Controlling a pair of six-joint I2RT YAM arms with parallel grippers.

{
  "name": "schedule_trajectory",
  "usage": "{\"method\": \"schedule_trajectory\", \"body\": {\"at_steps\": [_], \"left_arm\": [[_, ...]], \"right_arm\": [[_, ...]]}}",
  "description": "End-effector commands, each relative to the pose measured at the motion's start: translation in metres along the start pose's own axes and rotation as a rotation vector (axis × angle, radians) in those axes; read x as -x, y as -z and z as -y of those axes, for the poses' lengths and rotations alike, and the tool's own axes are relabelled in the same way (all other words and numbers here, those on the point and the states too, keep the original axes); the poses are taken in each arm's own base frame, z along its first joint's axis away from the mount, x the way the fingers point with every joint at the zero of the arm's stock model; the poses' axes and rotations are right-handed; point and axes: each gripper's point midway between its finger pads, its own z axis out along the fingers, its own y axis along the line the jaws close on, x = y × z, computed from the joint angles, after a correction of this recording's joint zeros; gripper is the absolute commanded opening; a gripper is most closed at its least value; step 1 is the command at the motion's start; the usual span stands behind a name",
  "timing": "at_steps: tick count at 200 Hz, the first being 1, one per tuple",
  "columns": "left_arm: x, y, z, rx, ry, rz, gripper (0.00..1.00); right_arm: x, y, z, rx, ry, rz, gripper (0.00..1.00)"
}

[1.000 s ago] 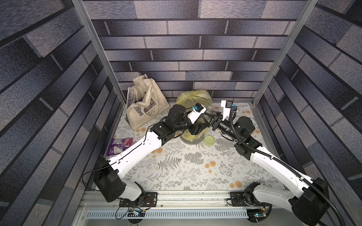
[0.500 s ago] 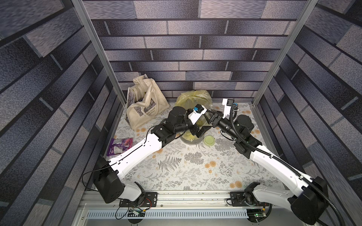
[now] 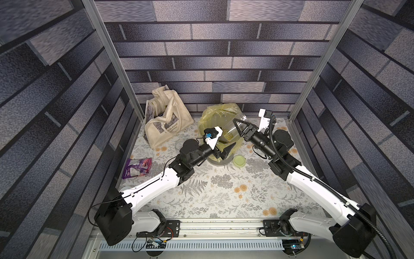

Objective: Empty moldy mung beans from jars
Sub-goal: Pour the moldy mung beans from the jar into the trash bin.

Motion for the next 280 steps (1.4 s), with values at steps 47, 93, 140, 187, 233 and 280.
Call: {"method": "schedule_trajectory", "body": {"at_steps": [47,93,140,187,233,280], "left_arm": [[0.045,-0.008,-0.014,0.006,0.09,0.305,1.0],[0.05,-0.017,-0.009,-0.039,0.089,0.326,1.0],[0.052,-0.022,-0.01,-0.053,0.082,0.351,0.93],[0.051,-0.032,-0.01,-0.091,0.118,0.354,0.85],[0.058,-0.033,-0.018,-0.055,0.117,0.391,0.81],[0.061,-0.033,-0.024,-0.038,0.116,0.405,0.85]], "right_arm": [[0.026,0.0,-0.024,0.092,-0.034,0.098,0.4],[0.025,-0.003,-0.024,0.095,-0.033,0.095,0.4],[0.019,-0.013,-0.019,0.107,-0.078,0.074,0.39],[0.018,-0.012,-0.019,0.115,-0.094,0.081,0.38],[0.013,-0.014,-0.013,0.115,-0.13,0.077,0.38],[0.009,-0.021,-0.015,0.131,-0.134,0.044,0.38]]}}
